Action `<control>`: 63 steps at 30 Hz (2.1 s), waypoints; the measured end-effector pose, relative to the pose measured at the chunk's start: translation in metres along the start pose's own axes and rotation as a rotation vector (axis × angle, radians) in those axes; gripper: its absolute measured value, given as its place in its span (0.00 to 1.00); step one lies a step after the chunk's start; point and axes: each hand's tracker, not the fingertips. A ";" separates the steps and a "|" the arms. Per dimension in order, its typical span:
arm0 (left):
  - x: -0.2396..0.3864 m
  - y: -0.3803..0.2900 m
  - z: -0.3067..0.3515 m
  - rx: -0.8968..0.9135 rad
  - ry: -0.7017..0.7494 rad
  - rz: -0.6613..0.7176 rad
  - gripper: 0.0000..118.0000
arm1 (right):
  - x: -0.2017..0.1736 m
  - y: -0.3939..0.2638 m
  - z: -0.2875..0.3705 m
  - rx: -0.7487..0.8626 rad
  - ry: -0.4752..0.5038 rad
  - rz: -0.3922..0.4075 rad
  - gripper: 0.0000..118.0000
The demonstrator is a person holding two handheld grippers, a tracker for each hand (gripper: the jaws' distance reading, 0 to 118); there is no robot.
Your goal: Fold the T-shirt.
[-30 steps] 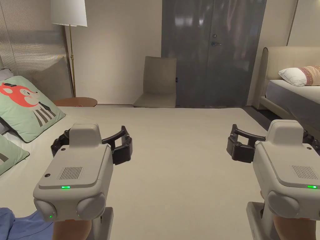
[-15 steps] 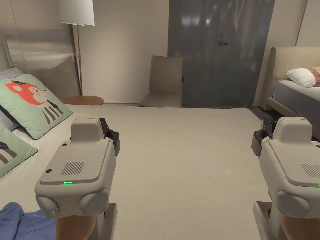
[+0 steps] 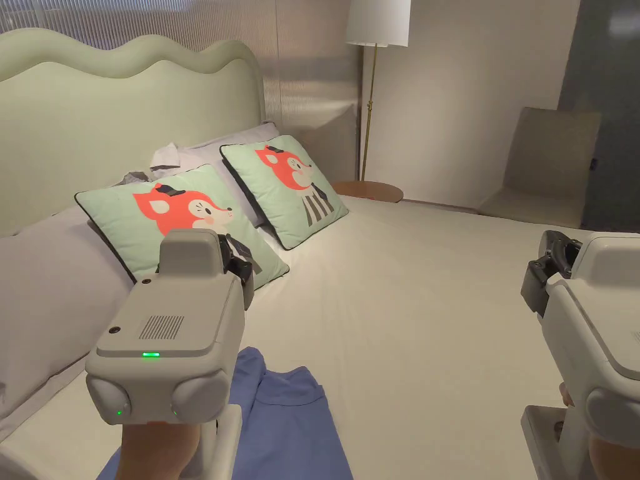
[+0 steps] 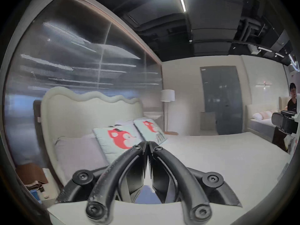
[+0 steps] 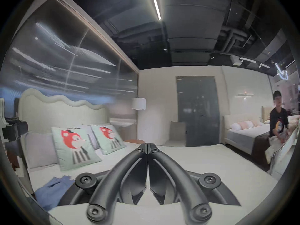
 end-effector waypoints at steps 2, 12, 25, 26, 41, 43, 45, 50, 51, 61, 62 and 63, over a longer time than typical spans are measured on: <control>-0.007 -0.008 -0.002 -0.025 0.003 0.001 0.00 | -0.008 -0.006 -0.006 -0.011 0.015 0.000 0.00; -0.009 -0.092 -0.049 -0.489 -0.083 0.063 0.00 | -0.010 -0.041 -0.022 -0.119 0.005 0.035 0.00; 0.001 -0.224 -0.084 -1.049 -0.119 0.048 0.86 | -0.011 -0.095 -0.047 -0.276 0.003 0.069 0.00; 0.004 -0.230 -0.092 -1.067 -0.119 0.050 0.81 | -0.010 -0.097 -0.049 -0.282 0.002 0.070 0.00; 0.018 -0.139 -0.080 -0.818 -0.161 0.153 0.04 | 0.029 -0.075 -0.022 -0.237 -0.049 0.046 0.00; 0.032 -0.111 -0.075 -0.717 -0.221 0.188 0.04 | 0.042 -0.067 -0.011 -0.217 -0.070 0.046 0.00; 0.051 -0.079 -0.069 -0.618 -0.269 0.190 0.04 | 0.057 -0.059 0.002 -0.195 -0.098 0.043 0.00; 0.112 -0.005 -0.052 -0.424 -0.480 0.199 0.04 | 0.103 -0.036 0.043 -0.134 -0.200 0.037 0.00; 0.126 0.006 -0.050 -0.397 -0.525 0.192 0.04 | 0.112 -0.032 0.051 -0.124 -0.222 0.036 0.00; 0.292 0.011 -0.002 -0.365 -0.935 0.171 0.04 | 0.201 -0.005 0.139 -0.085 -0.462 0.070 0.00; 0.307 -0.002 0.005 -0.395 -0.978 0.164 0.03 | 0.207 -0.004 0.146 -0.089 -0.477 0.073 0.00; 0.321 -0.015 0.010 -0.450 -1.000 0.166 0.03 | 0.212 -0.005 0.151 -0.093 -0.490 0.075 0.00</control>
